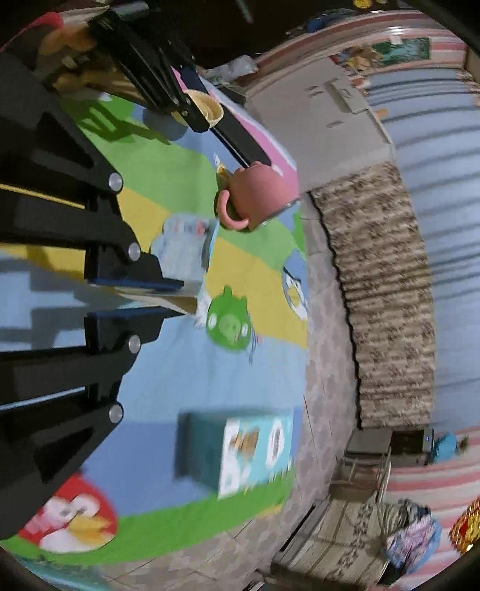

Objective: Collect trash

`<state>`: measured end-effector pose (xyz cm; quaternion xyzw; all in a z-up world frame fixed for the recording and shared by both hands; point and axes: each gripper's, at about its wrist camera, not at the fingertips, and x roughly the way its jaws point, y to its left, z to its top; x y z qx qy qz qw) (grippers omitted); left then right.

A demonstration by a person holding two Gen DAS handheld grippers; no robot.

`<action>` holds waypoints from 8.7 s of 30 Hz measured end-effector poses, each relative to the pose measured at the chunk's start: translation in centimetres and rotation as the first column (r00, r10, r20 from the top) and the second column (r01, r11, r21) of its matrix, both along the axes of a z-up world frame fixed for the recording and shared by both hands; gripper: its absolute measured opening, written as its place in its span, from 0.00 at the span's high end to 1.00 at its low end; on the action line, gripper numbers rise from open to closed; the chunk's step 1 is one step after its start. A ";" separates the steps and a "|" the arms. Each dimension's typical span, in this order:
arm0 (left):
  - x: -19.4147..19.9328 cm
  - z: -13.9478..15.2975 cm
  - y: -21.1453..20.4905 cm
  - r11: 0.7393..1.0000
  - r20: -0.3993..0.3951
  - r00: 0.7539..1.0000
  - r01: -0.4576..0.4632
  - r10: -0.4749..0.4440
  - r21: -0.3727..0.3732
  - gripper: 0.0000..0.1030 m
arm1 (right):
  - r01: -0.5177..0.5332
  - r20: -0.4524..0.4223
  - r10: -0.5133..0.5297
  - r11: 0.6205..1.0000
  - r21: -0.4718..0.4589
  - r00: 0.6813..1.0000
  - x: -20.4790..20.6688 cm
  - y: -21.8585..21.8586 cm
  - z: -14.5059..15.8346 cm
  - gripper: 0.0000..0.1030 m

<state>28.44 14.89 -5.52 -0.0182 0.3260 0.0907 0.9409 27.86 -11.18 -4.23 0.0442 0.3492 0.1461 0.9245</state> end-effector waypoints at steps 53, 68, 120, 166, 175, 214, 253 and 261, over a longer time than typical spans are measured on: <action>-8.1 4.4 -41.3 0.748 0.051 0.755 0.654 -0.653 -0.113 0.41 | 0.668 0.115 -0.671 0.741 0.069 0.733 -19.9 -35.1 4.0 0.94; -7.0 2.9 -48.3 0.720 0.043 0.724 0.689 -0.688 -0.080 0.24 | 0.676 0.061 -0.679 0.735 0.058 0.732 -19.7 -36.8 2.0 0.94; -17.1 8.3 -23.6 0.919 0.164 0.906 0.394 -0.389 0.002 0.05 | 0.507 0.143 -0.493 0.858 -0.086 0.858 -16.9 -22.7 3.5 0.04; -28.5 7.1 -16.0 0.953 0.266 0.916 0.301 -0.300 0.038 0.05 | 0.343 0.326 -0.306 0.937 -0.061 0.894 -28.7 -9.9 3.8 0.04; -28.7 7.3 -15.4 0.953 0.285 0.912 0.302 -0.296 0.025 0.05 | 0.349 0.329 -0.310 0.935 -0.064 0.892 -28.5 -9.9 3.7 0.04; -29.8 7.7 -15.8 0.956 0.320 0.903 0.288 -0.288 0.049 0.05 | 0.355 0.328 -0.317 0.933 -0.061 0.890 -28.4 -10.3 3.2 0.04; -29.7 7.7 -15.7 0.957 0.320 0.903 0.288 -0.287 0.047 0.05 | 0.354 0.328 -0.315 0.933 -0.066 0.891 -28.4 -10.2 3.1 0.04; -29.7 7.7 -15.6 0.957 0.319 0.903 0.288 -0.287 0.046 0.05 | 0.354 0.328 -0.314 0.933 -0.067 0.891 -28.4 -10.3 3.0 0.04</action>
